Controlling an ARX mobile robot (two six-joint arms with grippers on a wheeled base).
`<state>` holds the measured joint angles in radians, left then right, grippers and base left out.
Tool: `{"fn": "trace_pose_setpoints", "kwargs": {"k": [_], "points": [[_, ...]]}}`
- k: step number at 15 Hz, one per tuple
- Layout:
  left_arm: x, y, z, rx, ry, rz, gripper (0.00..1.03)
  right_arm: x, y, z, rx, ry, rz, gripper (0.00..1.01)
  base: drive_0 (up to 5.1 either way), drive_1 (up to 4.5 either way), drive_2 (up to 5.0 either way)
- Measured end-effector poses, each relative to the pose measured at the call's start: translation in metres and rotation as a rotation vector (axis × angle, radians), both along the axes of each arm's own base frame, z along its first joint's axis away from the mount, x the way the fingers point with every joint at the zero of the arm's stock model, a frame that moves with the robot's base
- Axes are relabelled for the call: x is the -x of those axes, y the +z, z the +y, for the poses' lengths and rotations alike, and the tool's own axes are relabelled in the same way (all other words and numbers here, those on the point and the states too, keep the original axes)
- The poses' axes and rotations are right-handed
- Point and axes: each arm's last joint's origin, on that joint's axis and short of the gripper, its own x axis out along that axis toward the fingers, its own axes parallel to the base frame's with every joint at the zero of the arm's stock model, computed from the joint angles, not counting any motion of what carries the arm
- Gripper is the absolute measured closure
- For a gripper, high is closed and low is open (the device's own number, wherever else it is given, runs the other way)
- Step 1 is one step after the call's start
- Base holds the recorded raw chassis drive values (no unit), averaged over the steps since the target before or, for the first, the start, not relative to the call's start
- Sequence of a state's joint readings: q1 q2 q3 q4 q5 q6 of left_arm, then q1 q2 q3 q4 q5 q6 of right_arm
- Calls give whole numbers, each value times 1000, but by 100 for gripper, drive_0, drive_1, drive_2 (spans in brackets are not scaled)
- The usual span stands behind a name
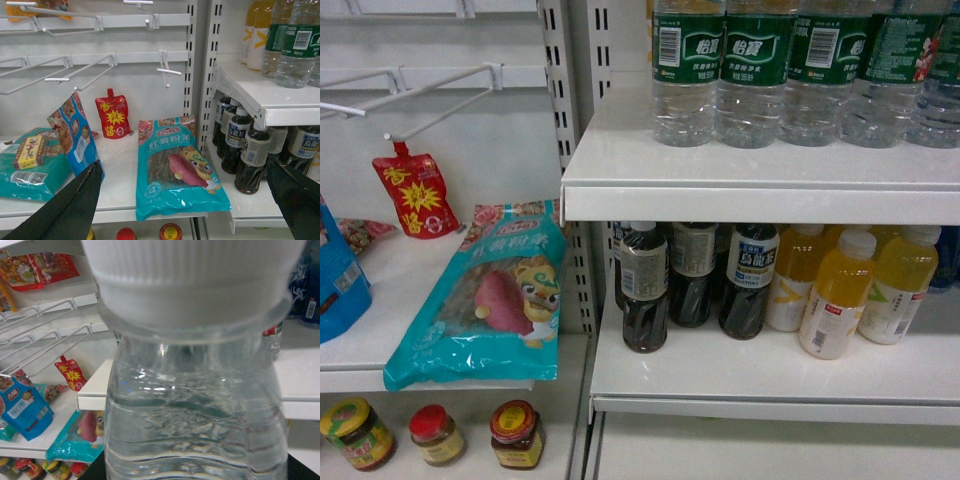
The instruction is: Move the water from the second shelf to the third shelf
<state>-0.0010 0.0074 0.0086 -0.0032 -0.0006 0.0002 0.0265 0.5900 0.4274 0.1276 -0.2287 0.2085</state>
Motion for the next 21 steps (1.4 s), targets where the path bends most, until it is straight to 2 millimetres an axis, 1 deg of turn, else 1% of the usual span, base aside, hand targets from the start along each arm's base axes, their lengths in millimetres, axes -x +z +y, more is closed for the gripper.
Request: {"fn": "trace_pose_setpoints", "kwargs": {"k": [2,4,6,9,11,13,15,17,21], "points": [[0,0,0,0,0,0,5,-32,12,7,71,13,-48,59,0,0,0],[0,0,0,0,0,0,5,-59,18,15,102,31,-73,59,0,0,0],[0,0,0,0,0,0,5,-93,24,27,122,50,-67,59,0,0,0],[0,0,0,0,0,0,5,-127,21,44,172,78,-53,59,0,0,0],[0,0,0,0,0,0,5,-151,16,51,187,63,-35,59,0,0,0],[0,0,0,0,0,0,5,-165,11,53,202,33,-22,59,0,0,0],[0,0,0,0,0,0,5,-183,9,54,206,-4,-10,59,0,0,0],[0,0,0,0,0,0,5,-198,2,54,189,-27,21,59,0,0,0],[0,0,0,0,0,0,5,-214,0,57,184,-54,24,59,0,0,0]]}}
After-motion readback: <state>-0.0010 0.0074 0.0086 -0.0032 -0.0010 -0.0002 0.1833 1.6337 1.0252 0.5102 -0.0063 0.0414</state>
